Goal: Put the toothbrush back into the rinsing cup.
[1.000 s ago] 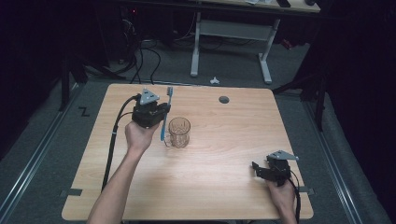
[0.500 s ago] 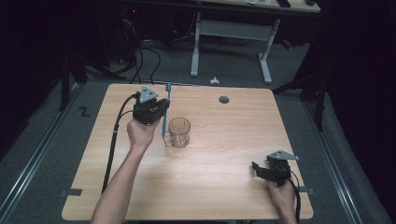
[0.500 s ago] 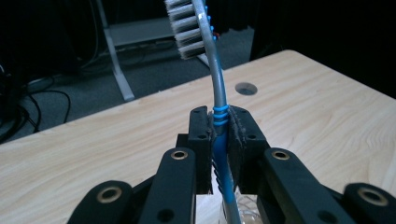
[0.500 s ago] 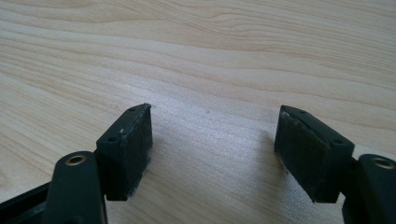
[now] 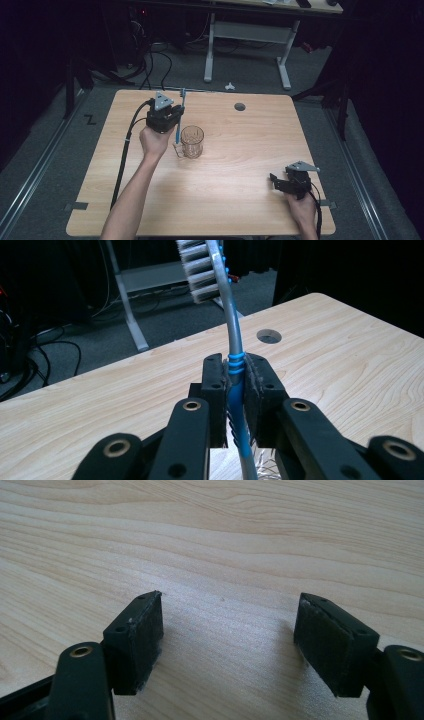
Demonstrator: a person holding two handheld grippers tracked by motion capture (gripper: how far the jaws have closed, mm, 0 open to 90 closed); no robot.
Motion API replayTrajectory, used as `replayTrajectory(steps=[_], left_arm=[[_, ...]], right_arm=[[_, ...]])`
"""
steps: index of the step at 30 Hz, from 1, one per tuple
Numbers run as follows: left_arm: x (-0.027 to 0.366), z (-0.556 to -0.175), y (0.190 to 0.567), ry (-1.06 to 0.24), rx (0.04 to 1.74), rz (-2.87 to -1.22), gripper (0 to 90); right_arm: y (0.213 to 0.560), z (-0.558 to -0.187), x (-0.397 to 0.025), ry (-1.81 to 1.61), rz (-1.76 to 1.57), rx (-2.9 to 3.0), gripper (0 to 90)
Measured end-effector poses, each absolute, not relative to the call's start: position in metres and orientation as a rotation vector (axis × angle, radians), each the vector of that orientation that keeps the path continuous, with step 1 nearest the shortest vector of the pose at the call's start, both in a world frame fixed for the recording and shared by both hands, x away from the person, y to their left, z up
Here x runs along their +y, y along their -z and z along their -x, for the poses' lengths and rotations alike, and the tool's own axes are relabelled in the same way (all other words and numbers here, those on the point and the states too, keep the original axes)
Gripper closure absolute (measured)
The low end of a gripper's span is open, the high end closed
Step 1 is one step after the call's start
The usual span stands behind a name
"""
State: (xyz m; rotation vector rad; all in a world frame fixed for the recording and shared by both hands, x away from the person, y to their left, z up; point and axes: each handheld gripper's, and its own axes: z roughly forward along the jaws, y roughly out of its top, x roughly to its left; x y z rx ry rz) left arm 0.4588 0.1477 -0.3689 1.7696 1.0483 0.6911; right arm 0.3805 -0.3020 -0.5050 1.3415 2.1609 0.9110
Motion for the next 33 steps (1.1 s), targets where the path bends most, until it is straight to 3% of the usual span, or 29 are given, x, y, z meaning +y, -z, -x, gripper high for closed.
replayTrajectory(steps=[33], left_arm=[[0.1526, -0.4530, 0.3753, -0.590, 1.015, -1.841, 80.1]], right_arm=[[0.5050, -0.3804, -0.3020, -0.911, -1.341, 2.161, 28.0]])
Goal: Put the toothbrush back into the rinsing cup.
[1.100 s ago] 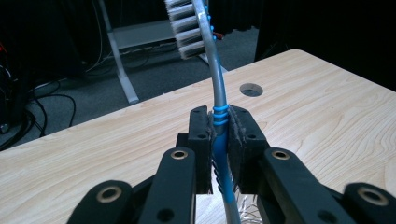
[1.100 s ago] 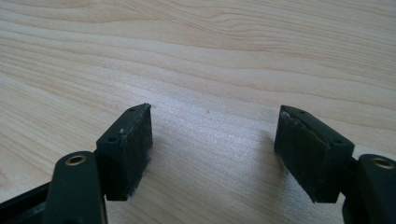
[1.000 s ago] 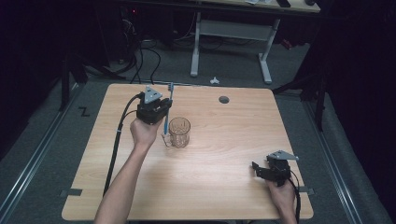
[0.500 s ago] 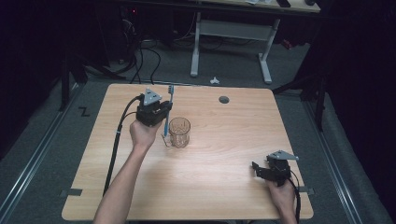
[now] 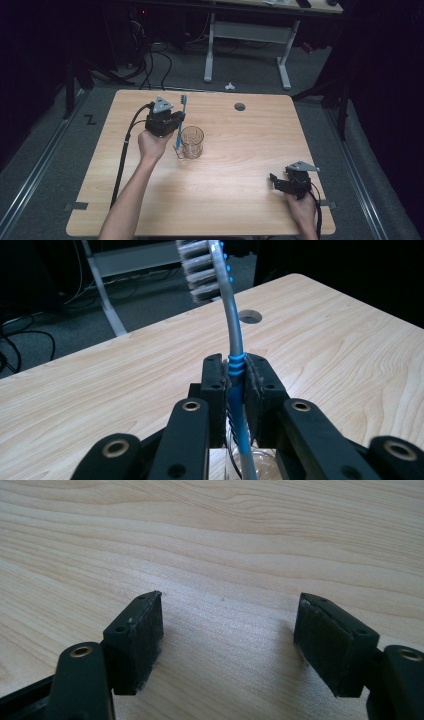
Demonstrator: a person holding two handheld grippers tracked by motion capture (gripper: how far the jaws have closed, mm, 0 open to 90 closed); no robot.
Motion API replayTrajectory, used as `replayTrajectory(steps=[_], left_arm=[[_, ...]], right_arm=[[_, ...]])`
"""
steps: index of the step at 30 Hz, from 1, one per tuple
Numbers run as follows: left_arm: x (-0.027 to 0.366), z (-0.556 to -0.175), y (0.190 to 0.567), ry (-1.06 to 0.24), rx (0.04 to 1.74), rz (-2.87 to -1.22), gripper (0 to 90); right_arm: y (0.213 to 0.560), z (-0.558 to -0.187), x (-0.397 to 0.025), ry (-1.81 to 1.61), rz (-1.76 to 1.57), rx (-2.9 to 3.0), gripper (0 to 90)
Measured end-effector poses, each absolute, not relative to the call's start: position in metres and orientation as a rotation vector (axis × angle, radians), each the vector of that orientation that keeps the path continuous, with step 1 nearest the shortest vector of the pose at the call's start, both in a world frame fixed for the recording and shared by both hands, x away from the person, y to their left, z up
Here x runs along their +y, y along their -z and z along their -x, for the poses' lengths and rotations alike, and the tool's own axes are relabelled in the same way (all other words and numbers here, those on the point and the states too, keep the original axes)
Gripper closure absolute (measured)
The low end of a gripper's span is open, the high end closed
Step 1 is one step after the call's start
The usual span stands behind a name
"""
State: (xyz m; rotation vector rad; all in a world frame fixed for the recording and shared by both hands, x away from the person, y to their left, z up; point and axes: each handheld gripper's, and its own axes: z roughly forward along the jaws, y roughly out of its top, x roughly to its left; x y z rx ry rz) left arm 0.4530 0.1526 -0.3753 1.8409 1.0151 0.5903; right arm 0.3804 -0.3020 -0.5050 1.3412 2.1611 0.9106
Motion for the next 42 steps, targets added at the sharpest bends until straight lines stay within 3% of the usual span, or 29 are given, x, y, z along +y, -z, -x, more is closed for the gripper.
replayTrajectory(steps=[42], left_arm=[[0.157, -0.436, 0.383, -0.548, 1.001, -1.958, 79.7]], right_arm=[[0.505, -0.380, -0.302, -0.911, -1.340, 2.161, 28.0]])
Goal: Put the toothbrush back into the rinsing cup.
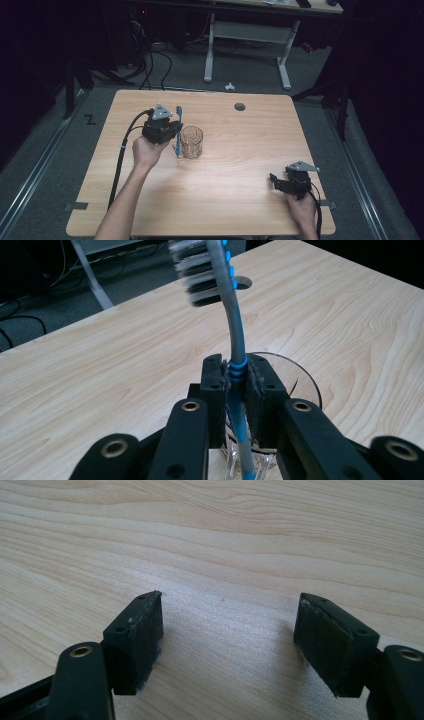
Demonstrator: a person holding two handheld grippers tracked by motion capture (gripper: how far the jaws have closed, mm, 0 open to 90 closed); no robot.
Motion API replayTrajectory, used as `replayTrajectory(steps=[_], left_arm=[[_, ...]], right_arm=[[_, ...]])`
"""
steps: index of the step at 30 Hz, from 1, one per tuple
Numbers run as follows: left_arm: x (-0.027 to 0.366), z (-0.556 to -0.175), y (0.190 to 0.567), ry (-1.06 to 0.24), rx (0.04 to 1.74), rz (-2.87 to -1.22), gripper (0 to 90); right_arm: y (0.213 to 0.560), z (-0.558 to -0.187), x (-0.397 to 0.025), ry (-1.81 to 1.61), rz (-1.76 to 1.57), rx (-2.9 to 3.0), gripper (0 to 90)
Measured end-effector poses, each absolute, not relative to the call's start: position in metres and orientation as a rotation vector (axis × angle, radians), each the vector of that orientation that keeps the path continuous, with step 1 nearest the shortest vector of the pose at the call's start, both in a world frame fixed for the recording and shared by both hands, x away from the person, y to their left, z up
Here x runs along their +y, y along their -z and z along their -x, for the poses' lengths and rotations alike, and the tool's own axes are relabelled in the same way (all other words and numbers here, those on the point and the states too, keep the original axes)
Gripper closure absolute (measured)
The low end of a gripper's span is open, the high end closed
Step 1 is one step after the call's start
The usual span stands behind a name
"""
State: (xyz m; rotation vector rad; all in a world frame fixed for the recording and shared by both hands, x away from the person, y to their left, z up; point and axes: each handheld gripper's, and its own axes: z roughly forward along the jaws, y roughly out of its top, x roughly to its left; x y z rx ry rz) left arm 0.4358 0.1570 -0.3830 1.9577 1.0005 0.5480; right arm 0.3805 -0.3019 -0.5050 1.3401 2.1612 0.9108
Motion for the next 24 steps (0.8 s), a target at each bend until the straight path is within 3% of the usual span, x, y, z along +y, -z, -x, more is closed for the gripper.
replayTrajectory(steps=[24], left_arm=[[0.168, -0.423, 0.388, -0.615, 1.013, -1.854, 80.1]], right_arm=[[0.505, -0.381, -0.302, -0.911, -1.341, 2.161, 28.0]])
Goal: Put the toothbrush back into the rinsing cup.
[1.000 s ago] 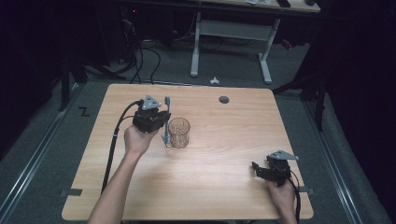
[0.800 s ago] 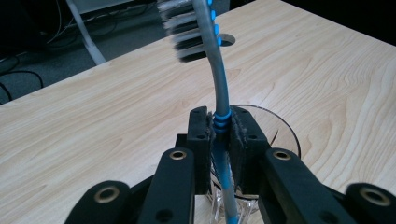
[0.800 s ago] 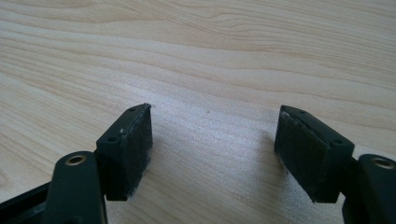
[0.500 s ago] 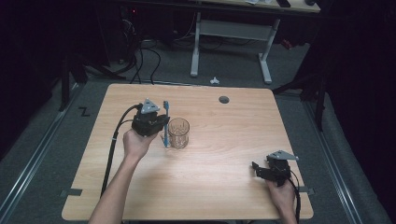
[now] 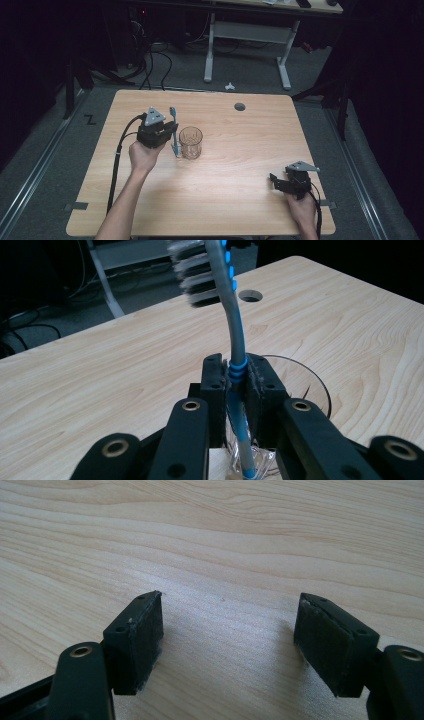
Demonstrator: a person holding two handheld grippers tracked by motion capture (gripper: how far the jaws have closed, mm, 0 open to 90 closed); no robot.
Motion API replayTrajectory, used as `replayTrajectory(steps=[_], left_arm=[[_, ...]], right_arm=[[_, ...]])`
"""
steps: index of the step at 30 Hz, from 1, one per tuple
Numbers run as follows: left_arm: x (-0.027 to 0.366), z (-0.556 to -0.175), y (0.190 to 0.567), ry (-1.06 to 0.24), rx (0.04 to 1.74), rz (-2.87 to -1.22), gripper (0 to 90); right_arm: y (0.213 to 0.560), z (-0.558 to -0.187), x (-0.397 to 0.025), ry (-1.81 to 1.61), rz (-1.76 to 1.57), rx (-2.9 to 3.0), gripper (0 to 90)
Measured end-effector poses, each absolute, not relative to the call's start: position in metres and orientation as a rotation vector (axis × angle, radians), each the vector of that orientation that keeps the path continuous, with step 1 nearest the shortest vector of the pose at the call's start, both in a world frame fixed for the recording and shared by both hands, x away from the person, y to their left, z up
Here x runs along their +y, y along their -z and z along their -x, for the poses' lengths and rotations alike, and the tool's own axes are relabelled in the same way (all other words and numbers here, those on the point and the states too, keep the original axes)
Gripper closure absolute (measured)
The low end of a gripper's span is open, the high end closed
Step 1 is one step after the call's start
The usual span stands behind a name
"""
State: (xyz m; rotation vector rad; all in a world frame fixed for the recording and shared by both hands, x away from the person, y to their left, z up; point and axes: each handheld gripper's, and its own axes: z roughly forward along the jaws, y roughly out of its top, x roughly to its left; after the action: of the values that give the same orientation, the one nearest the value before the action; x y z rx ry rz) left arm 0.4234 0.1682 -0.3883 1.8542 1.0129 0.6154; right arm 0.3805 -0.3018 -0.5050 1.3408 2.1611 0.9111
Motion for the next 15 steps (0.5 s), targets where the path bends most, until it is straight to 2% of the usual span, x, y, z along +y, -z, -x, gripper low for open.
replayTrajectory(steps=[15], left_arm=[[0.1660, -0.4231, 0.3933, -0.652, 0.990, -1.863, 80.1]], right_arm=[[0.5050, -0.3805, -0.3018, -0.911, -1.341, 2.161, 28.0]])
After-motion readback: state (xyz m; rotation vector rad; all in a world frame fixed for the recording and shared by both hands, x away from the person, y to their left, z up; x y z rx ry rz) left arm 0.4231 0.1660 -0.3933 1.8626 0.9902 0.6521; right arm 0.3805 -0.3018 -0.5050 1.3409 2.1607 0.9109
